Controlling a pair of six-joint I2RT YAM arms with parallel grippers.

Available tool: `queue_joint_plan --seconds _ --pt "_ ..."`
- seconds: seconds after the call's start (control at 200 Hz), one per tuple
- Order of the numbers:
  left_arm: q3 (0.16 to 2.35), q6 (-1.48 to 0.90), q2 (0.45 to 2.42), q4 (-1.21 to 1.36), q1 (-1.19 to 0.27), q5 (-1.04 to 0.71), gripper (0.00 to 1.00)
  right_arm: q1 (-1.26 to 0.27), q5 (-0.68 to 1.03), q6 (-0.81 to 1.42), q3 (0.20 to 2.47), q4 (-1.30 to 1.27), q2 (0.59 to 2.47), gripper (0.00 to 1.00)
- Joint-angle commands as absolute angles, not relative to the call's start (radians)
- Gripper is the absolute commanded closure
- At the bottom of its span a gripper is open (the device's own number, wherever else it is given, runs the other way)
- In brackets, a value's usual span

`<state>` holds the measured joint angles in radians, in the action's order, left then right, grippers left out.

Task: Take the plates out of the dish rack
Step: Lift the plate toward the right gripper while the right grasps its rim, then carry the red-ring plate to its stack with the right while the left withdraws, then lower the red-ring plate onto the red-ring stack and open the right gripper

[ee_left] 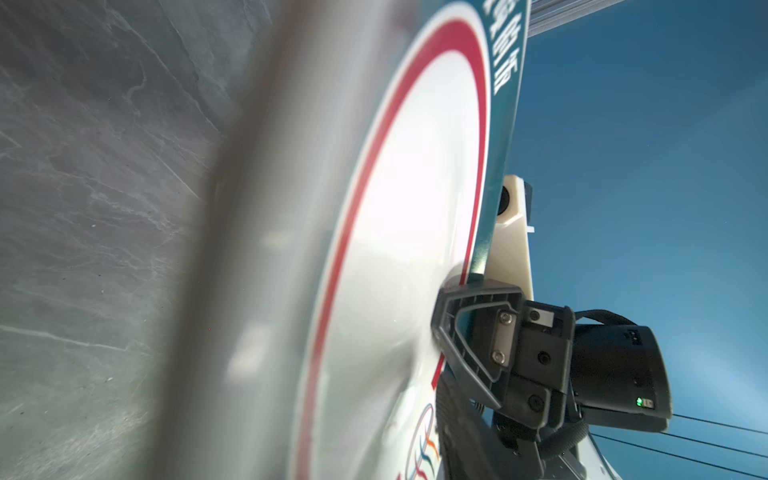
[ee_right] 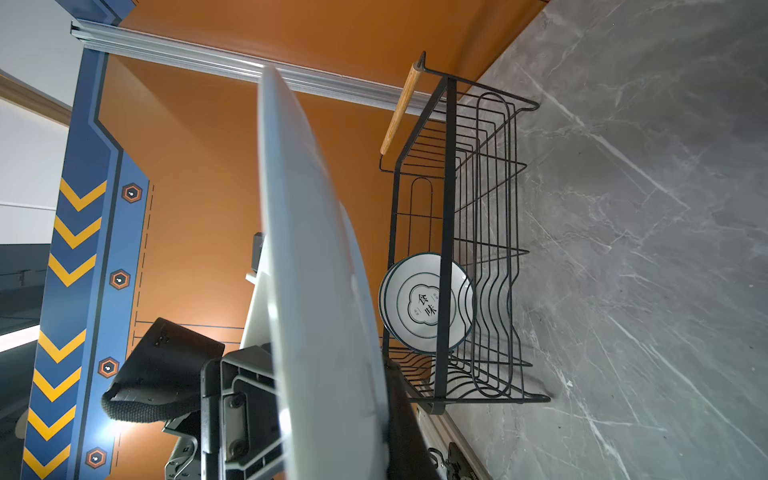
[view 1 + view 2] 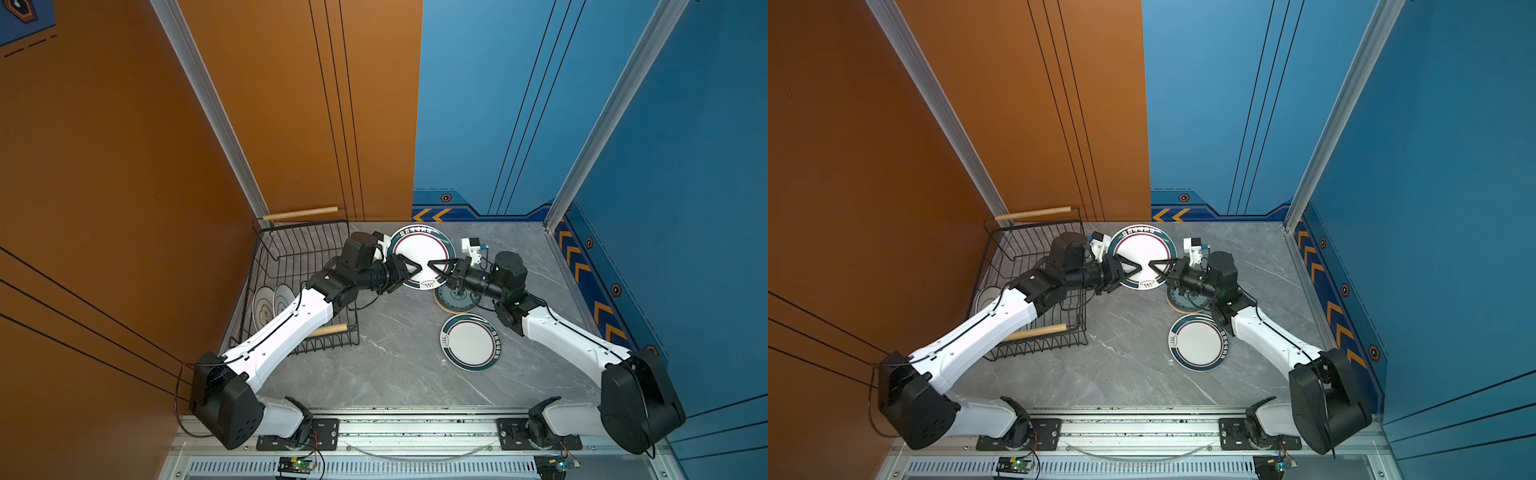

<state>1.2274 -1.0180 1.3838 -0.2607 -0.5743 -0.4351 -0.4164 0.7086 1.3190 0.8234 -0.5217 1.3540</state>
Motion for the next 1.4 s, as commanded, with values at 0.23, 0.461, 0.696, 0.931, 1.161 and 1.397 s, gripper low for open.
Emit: queue_joint_plan --seconds 0.23,0.461,0.696,0.931,1.161,1.397 --pt "1.289 -0.792 1.267 -0.618 -0.484 -0.277 0.33 -0.278 0.663 0.921 0.890 0.087 1.186 1.00" --pt "1.336 -0.646 1.202 -0.927 -0.369 -0.017 0.31 -0.096 0.600 0.702 0.837 0.469 1.055 1.00" --pt "1.303 -0.605 1.138 -1.053 -0.227 0.125 0.31 -0.051 0.530 0.621 0.746 0.615 0.970 1.00" --pt "1.271 -0.586 1.108 -1.095 -0.151 0.187 0.31 -0.049 0.497 0.595 0.700 0.649 0.979 1.00" --pt "1.243 -0.581 1.110 -1.097 -0.088 0.176 0.32 -0.049 0.479 0.586 0.663 0.641 0.998 1.00" --pt "1.234 -0.566 1.099 -1.095 -0.051 0.173 0.32 -0.050 0.482 0.596 0.622 0.624 1.000 1.00"
